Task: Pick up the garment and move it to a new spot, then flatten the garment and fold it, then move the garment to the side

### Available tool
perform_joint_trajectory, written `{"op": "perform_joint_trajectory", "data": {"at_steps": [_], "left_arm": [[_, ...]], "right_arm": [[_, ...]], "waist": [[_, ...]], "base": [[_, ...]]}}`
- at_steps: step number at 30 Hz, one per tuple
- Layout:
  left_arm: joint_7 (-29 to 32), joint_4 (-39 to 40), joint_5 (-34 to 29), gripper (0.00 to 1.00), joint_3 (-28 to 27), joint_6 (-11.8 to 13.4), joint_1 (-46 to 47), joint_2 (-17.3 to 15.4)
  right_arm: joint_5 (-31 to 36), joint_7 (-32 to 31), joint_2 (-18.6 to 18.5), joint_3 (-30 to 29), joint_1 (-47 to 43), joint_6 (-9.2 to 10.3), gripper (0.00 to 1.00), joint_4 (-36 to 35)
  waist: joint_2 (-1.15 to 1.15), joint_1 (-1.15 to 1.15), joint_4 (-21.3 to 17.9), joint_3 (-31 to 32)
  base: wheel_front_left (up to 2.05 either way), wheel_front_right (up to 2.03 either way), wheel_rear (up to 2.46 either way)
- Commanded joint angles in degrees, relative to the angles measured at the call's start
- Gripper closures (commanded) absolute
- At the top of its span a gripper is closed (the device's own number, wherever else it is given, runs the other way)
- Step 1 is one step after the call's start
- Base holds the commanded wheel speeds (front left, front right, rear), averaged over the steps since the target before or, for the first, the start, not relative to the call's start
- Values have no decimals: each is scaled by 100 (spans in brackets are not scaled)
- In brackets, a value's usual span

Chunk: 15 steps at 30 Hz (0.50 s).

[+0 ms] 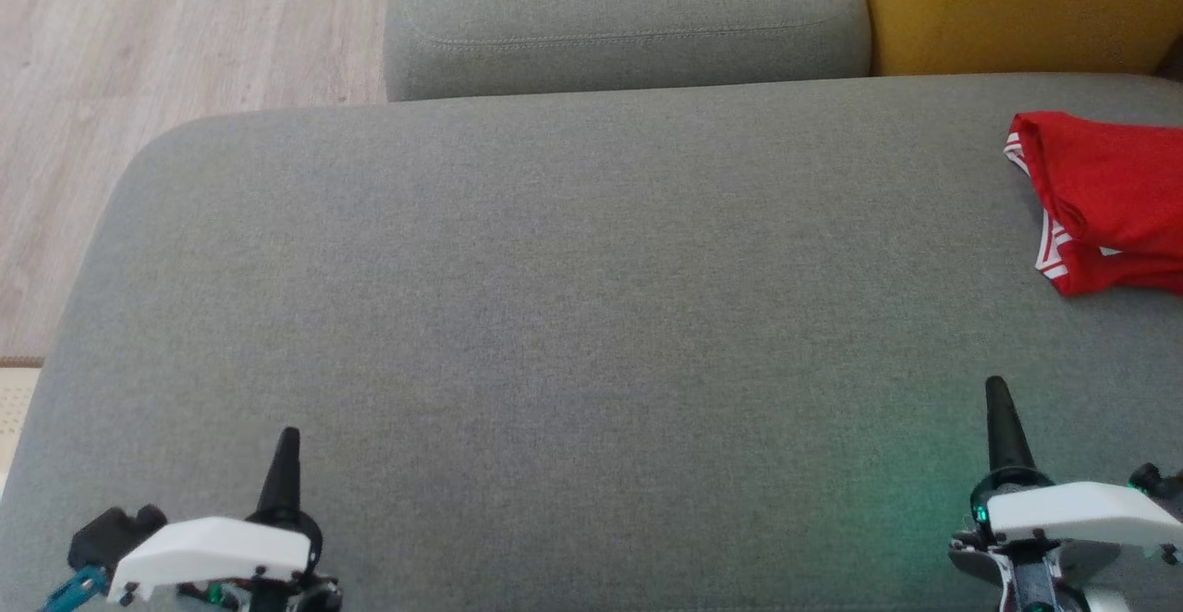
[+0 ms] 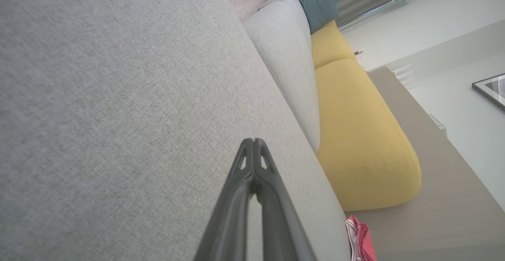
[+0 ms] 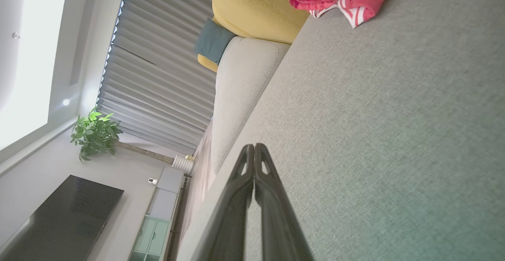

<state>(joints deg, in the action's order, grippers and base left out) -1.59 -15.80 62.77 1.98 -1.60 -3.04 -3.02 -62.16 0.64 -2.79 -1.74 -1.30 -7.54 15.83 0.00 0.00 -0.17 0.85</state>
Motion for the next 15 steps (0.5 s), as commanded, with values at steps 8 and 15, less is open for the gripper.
{"op": "perform_joint_trajectory", "data": {"at_steps": [8,15], "left_arm": [[146,174,586,100,-292,-144,429,-20],[262,175,1021,100,-388,-225,519,-19]], "right_arm": [[-629,-120,-122,-10,390,4,100,-188],[-1088,-205,-123,-66,453,4,100,-188]], "waist": [[0,0,3,-18],[0,0,6,-34]], "base": [[0,0,0],[0,0,0]]}}
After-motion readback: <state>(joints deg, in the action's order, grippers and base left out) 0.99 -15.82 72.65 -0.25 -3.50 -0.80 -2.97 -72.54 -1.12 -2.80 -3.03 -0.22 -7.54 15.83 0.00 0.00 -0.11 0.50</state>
